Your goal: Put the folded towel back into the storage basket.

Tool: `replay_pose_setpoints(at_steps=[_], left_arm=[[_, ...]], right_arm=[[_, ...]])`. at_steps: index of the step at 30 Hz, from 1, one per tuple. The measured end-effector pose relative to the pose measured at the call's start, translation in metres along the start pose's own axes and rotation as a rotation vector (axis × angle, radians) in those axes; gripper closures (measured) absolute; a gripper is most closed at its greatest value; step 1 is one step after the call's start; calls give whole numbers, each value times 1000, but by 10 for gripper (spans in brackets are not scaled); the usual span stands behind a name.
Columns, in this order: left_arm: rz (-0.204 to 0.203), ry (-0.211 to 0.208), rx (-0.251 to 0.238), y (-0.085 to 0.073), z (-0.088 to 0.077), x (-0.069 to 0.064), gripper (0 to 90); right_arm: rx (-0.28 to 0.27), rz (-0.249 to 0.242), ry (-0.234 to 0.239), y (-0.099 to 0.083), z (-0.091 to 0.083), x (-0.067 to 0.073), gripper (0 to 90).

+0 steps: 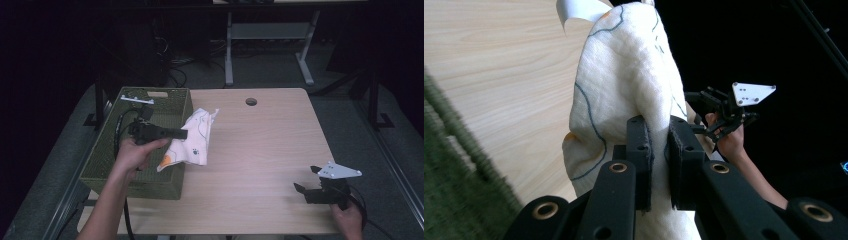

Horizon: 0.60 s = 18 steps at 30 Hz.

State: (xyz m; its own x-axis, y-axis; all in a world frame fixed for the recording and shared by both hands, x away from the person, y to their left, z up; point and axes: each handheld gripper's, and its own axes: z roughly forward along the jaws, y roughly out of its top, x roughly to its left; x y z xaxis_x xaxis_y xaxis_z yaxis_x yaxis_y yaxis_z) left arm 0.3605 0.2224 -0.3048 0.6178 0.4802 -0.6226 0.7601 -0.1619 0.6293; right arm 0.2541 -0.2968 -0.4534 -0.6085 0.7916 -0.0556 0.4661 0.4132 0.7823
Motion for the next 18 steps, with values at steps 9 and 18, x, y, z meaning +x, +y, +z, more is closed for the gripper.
replay_pose_setpoints(at_steps=[9, 18], left_arm=[[-18, 13, -21, -5, -26, 17, 830], [-21, 31, -31, -9, -48, 30, 828]], right_arm=[[11, -2, -6, 0, 1, 1, 137], [18, -3, -4, 0, 3, 1, 138]])
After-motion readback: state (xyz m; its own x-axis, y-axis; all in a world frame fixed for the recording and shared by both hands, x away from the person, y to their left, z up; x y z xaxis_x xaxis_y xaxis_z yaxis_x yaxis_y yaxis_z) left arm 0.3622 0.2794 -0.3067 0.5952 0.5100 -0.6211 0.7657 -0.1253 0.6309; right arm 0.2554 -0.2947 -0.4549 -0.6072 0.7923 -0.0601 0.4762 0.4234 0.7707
